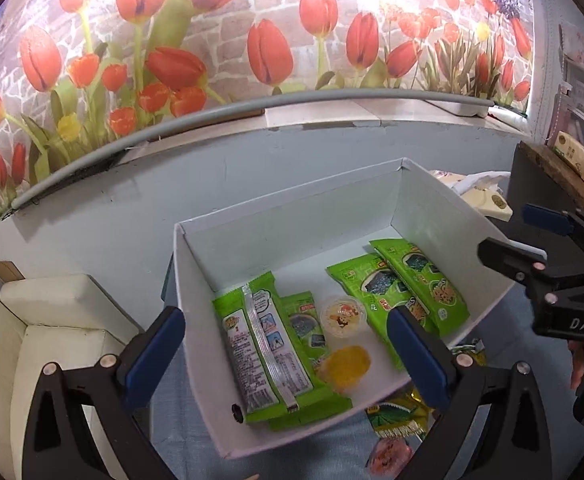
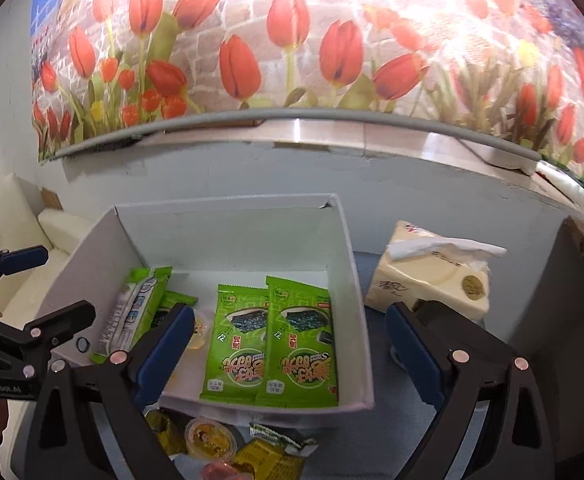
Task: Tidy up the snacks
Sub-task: 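Move both tools back to the remaining snacks beside the box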
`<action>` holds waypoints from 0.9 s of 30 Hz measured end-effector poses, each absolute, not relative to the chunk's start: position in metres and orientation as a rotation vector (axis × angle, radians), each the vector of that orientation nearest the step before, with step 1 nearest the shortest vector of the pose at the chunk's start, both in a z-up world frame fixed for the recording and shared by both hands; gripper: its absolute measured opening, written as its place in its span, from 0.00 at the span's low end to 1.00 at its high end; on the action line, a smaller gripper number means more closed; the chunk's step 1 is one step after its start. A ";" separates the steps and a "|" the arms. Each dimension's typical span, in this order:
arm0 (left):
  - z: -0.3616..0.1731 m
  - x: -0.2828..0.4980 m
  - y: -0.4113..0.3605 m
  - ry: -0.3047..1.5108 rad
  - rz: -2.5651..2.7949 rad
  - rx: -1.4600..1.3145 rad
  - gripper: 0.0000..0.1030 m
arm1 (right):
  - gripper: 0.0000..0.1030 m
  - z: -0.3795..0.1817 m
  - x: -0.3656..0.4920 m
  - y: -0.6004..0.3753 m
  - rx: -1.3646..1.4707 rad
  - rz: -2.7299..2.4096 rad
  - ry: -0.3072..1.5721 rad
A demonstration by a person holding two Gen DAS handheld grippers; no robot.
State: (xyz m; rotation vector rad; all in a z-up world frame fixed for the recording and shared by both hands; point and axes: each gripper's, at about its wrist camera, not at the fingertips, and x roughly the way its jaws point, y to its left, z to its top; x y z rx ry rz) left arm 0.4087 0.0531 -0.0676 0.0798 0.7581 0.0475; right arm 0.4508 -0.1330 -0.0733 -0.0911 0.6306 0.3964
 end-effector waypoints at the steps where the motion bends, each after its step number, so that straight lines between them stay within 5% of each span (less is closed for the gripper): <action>1: -0.065 0.403 0.053 0.753 0.045 0.075 1.00 | 0.96 -0.072 0.443 -0.139 -0.070 0.394 0.623; 14: -0.056 0.293 0.035 0.710 -0.040 0.002 1.00 | 0.96 -0.108 0.365 -0.191 0.061 0.399 0.674; 27: -0.110 0.231 0.004 0.801 -0.076 0.009 1.00 | 0.96 -0.186 0.413 -0.151 0.100 0.372 0.867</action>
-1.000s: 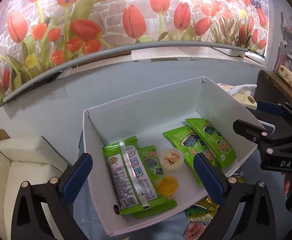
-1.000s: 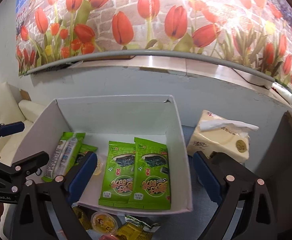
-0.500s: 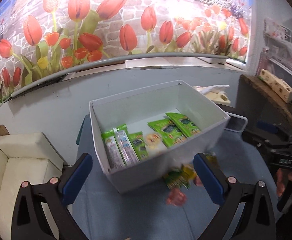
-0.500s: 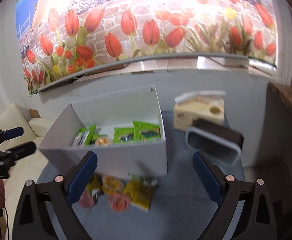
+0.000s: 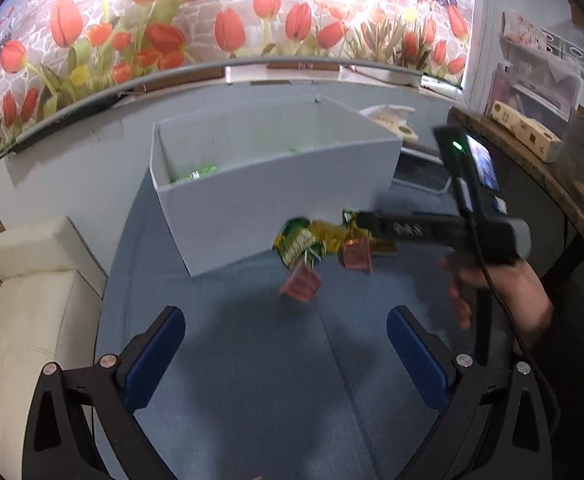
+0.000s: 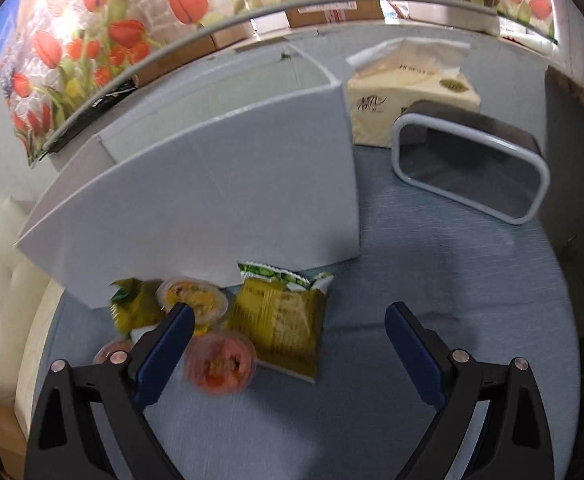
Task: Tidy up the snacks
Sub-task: 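Move both tools back to the remaining snacks beside the box, then grasp the yellow packet with the right tool while the left tool grasps a pink jelly cup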
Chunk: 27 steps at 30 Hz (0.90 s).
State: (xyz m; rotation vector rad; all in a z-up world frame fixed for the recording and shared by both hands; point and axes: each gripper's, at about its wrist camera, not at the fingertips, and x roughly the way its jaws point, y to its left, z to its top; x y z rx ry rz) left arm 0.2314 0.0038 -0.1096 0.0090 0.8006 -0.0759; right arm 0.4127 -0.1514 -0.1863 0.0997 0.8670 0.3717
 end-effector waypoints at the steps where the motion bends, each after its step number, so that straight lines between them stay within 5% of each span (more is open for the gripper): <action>1: -0.112 0.231 0.005 0.804 -0.073 0.002 1.00 | 0.96 -0.187 0.414 -0.147 0.091 0.372 0.871; 5: -0.115 0.233 0.010 0.807 -0.067 -0.015 1.00 | 0.93 -0.191 0.420 -0.137 0.050 0.334 0.874; 7: -0.116 0.235 0.013 0.810 -0.069 -0.024 1.00 | 0.79 -0.195 0.424 -0.135 0.059 0.317 0.898; 13: -0.120 0.239 0.015 0.818 -0.068 -0.028 1.00 | 0.63 -0.197 0.423 -0.120 0.000 0.322 0.898; 27: -0.142 0.268 0.008 0.850 -0.043 -0.013 1.00 | 0.57 -0.175 0.394 -0.143 -0.002 0.357 0.833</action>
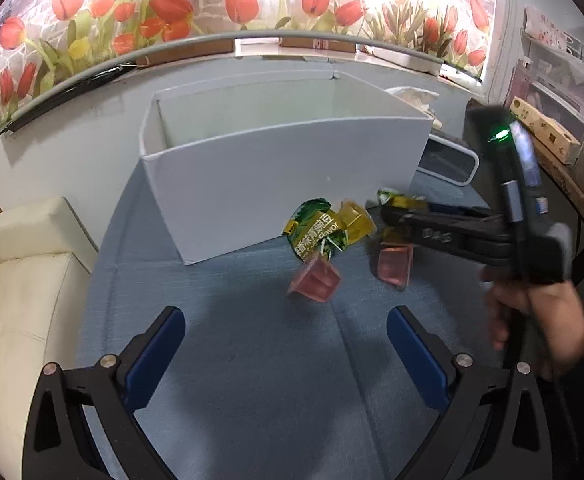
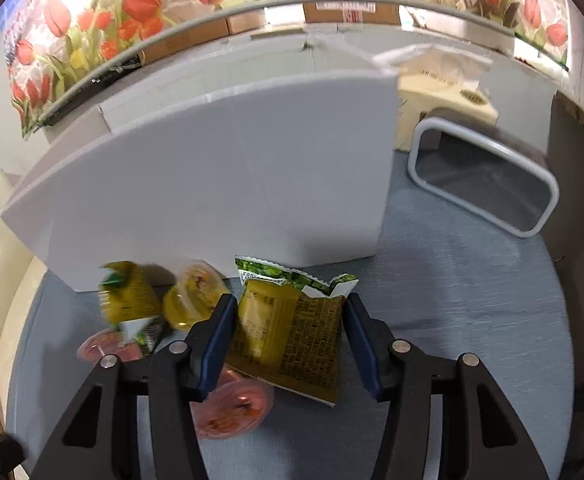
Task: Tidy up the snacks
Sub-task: 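Grasp the yellow packet with the right tool while the left tool grasps a pink jelly cup, then carry the pink cup and yellow packet over the box and open both tools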
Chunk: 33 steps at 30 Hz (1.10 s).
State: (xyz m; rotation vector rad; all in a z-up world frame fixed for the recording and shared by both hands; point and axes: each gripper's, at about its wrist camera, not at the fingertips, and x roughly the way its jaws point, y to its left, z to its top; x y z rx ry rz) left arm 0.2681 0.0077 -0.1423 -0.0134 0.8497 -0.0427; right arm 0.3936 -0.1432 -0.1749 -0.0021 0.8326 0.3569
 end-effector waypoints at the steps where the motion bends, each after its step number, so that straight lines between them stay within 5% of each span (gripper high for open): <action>1: -0.145 0.272 0.005 0.852 -0.044 -0.003 1.00 | 0.57 -0.170 0.390 -0.147 -0.002 0.356 0.819; 14: -0.185 0.327 -0.017 0.890 -0.029 0.098 1.00 | 0.57 -0.106 0.318 -0.210 0.069 0.390 0.695; 16: -0.188 0.332 -0.014 0.903 -0.034 0.083 0.95 | 0.57 -0.105 0.314 -0.212 0.068 0.392 0.687; 19: -0.192 0.336 -0.008 0.924 -0.039 0.071 0.72 | 0.57 -0.106 0.308 -0.215 0.065 0.393 0.682; 21: -0.194 0.335 -0.002 0.947 -0.084 0.028 0.48 | 0.57 -0.108 0.307 -0.215 0.079 0.396 0.690; 33: -0.173 0.307 0.010 0.931 -0.115 -0.021 0.47 | 0.57 -0.112 0.286 -0.203 0.081 0.446 0.688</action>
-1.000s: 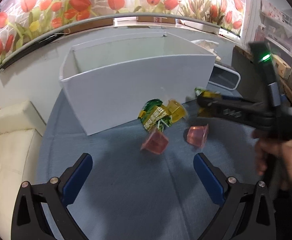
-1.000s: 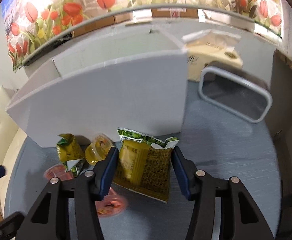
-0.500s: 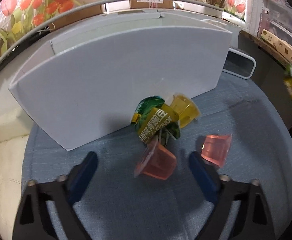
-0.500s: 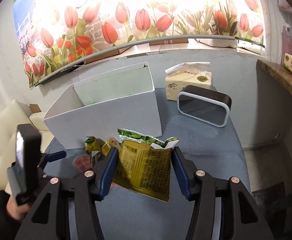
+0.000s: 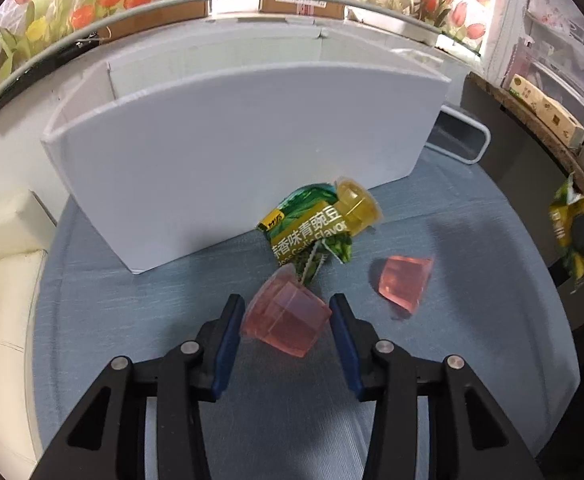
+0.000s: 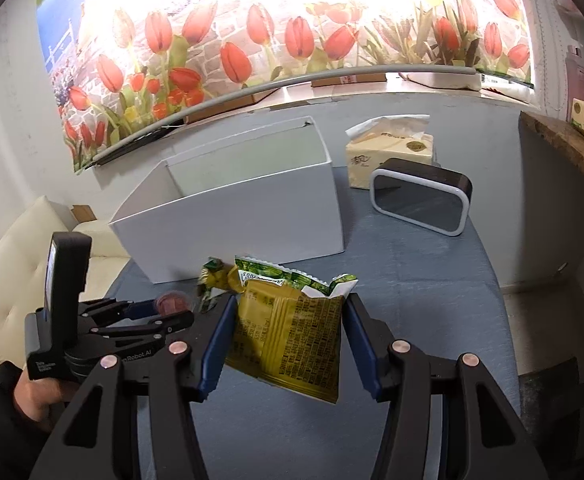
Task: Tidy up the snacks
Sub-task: 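Carry the pink cup and yellow packet over the box and open both tools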
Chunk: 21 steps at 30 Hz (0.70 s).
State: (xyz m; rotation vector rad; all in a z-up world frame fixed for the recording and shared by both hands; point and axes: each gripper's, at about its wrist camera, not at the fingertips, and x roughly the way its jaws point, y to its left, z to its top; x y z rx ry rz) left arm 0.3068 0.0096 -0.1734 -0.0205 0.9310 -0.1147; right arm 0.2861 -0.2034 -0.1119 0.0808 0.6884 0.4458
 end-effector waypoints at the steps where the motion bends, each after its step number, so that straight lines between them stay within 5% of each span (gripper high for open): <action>1: -0.170 0.303 0.009 0.924 -0.117 -0.022 0.47 | 0.57 -0.111 0.284 -0.201 0.080 0.452 0.686; 11: -0.115 0.268 0.012 0.821 -0.137 -0.032 0.47 | 0.57 -0.098 0.277 -0.179 0.054 0.504 0.667; 21: -0.043 0.317 0.032 0.700 -0.089 -0.052 0.47 | 0.57 -0.046 0.345 -0.134 -0.019 0.527 0.613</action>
